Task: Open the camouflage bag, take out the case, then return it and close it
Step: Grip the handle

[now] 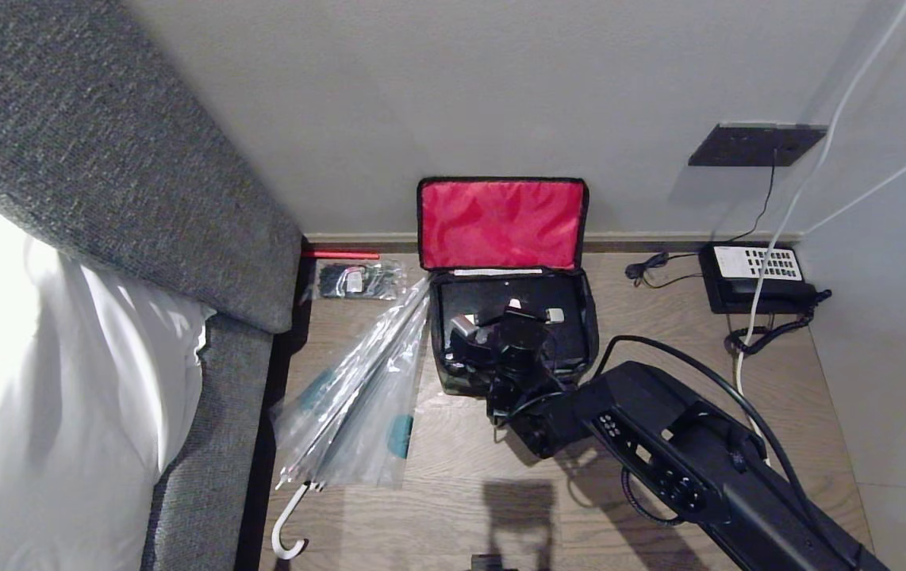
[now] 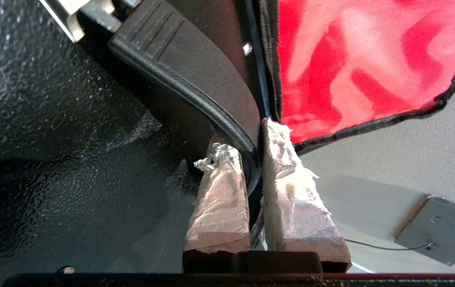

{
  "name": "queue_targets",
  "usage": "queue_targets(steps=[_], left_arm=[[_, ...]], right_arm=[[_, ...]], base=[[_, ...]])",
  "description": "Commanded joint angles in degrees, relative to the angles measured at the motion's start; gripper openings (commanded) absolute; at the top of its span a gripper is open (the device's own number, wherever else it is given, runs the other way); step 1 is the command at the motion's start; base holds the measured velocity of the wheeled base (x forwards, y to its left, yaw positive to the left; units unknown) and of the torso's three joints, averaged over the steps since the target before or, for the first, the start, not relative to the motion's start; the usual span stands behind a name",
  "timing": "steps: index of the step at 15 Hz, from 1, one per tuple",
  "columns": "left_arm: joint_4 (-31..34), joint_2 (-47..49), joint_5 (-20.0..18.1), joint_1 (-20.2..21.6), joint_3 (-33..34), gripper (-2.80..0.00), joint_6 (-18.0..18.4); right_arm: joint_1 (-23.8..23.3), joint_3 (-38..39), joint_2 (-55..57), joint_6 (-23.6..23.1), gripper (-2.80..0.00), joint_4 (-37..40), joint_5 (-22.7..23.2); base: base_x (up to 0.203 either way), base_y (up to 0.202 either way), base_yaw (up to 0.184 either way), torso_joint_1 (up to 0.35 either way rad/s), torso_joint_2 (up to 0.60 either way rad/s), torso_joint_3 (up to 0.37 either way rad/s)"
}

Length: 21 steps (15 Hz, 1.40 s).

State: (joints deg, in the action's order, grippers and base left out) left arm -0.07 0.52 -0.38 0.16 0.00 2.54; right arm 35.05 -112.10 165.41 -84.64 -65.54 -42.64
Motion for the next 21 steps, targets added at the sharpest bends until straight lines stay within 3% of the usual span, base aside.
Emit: queue_targets(steps=[1, 9, 15, 20, 21], left_arm=[[-0.01, 0.09, 0.03, 0.02, 0.09, -2.80, 0.01], [-0.01, 0.09, 0.03, 0.02, 0.09, -2.80, 0.01], [-0.01, 0.09, 0.02, 0.02, 0.09, -2.80, 0.01], [-0.01, 0.09, 0.03, 0.02, 0.09, -2.80, 0.01], [-0.01, 0.09, -0.06, 0.02, 0.09, -2.80, 0.01]], right_arm=[[0.32, 0.04, -0.27, -0.31, -2.80, -0.47, -0.16], [3.13, 1.50, -0.66, 1.90, -2.80, -0.96, -0.42], [5.42, 13.39, -4.82, 2.83, -2.80, -3.35, -1.16], [5.38, 13.82, -3.86, 1.97, -2.80, -2.27, -4.50], [5.37, 13.84, -3.96, 1.82, 0.00, -1.89, -4.84]], base=[[0.000, 0.000, 0.000, 0.000, 0.00, 0.000], [0.000, 0.000, 0.000, 0.000, 0.00, 0.000], [0.000, 0.000, 0.000, 0.000, 0.00, 0.000], [0.000, 0.000, 0.000, 0.000, 0.00, 0.000], [0.000, 0.000, 0.000, 0.000, 0.00, 0.000]])
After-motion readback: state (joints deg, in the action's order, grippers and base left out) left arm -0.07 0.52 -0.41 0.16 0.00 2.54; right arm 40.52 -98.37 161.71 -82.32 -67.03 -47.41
